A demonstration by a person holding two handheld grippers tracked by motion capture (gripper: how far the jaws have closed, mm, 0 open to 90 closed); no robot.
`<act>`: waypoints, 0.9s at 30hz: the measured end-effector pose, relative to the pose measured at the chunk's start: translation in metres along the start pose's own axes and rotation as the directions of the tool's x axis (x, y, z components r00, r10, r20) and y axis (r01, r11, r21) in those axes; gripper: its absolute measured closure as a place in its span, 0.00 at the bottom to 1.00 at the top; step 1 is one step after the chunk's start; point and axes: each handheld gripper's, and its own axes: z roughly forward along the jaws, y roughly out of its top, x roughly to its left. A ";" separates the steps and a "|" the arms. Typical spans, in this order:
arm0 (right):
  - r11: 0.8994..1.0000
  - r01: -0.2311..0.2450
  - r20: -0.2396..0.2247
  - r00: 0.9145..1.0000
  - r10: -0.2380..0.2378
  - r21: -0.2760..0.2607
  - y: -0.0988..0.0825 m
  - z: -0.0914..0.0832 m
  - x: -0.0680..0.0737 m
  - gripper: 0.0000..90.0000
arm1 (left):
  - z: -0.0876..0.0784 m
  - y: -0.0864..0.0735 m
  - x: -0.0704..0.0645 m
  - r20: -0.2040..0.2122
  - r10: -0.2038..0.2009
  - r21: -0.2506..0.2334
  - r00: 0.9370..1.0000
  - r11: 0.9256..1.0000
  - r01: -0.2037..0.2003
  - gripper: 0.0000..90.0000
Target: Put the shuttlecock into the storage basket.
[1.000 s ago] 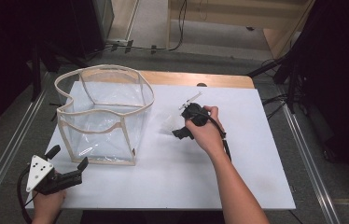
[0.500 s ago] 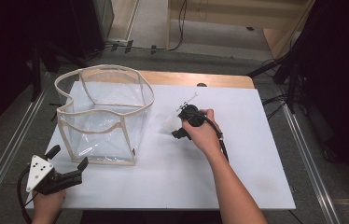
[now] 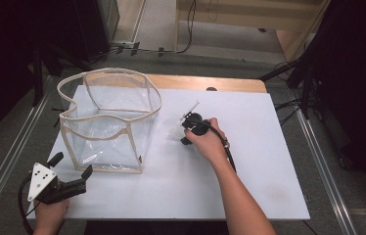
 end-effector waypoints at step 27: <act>0.999 -0.006 -0.056 0.998 0.003 -0.042 0.001 -0.021 -0.004 0.69 | 0.001 0.000 0.000 0.001 -0.001 -0.001 1.000 1.000 0.001 0.00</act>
